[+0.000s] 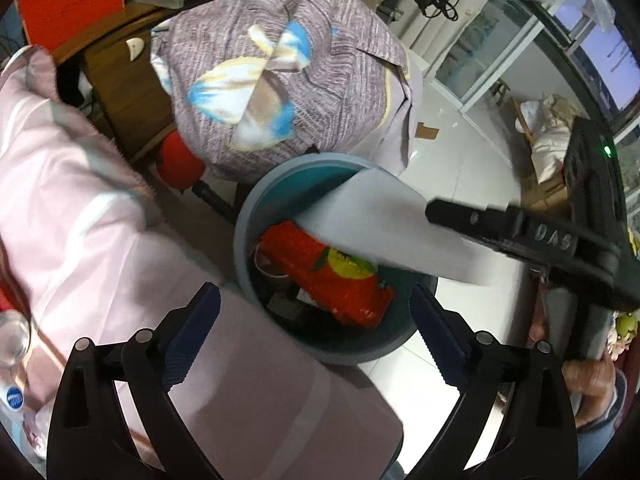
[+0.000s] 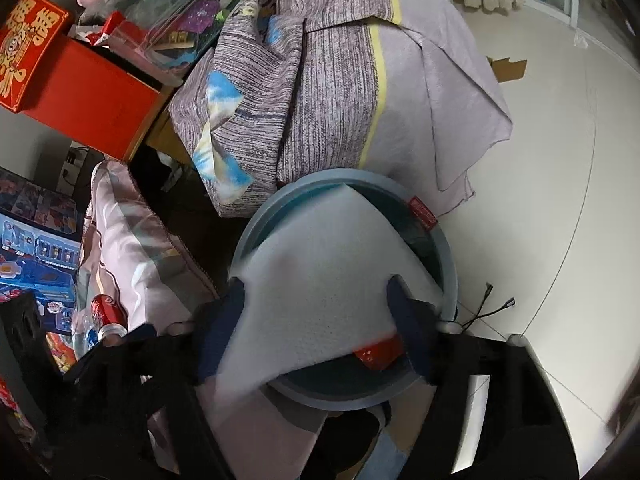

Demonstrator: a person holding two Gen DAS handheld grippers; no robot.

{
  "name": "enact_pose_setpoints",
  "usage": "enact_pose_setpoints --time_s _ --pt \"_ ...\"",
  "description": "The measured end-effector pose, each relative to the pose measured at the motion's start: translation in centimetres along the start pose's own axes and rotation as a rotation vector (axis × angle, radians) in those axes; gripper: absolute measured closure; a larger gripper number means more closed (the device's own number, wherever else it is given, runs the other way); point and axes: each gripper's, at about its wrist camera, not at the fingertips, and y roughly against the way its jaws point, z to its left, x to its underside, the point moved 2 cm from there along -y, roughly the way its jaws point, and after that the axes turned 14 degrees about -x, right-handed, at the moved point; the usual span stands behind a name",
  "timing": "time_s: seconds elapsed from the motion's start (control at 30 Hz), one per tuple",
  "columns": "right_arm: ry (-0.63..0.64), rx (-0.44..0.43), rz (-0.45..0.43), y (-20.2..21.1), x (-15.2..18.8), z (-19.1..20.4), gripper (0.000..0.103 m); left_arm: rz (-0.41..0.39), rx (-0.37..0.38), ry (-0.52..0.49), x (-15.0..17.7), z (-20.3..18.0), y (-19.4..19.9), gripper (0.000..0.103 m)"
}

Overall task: Collect trash
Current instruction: 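Carry the red wrapper and tissue over the teal bucket and open both tools, then move both tools back over the bed toward the remaining trash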

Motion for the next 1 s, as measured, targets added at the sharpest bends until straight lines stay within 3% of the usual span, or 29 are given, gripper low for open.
enact_pose_setpoints --time_s 0.33,0.53,1.0 --pt "-0.019 0.019 0.05 -0.5 1.3 0.7 0.024 0.024 -0.001 0.024 2.2 1.6 0.4 0.006" --pt "-0.003 0.052 0.067 -0.4 2.4 1.8 0.023 0.01 -0.011 0.034 3.5 2.4 1.8 0.006" --pt "0.153 0.006 0.181 -2.5 6.8 9.6 0.023 -0.03 -0.104 0.183 9.8 8.4 7.2 0.005"
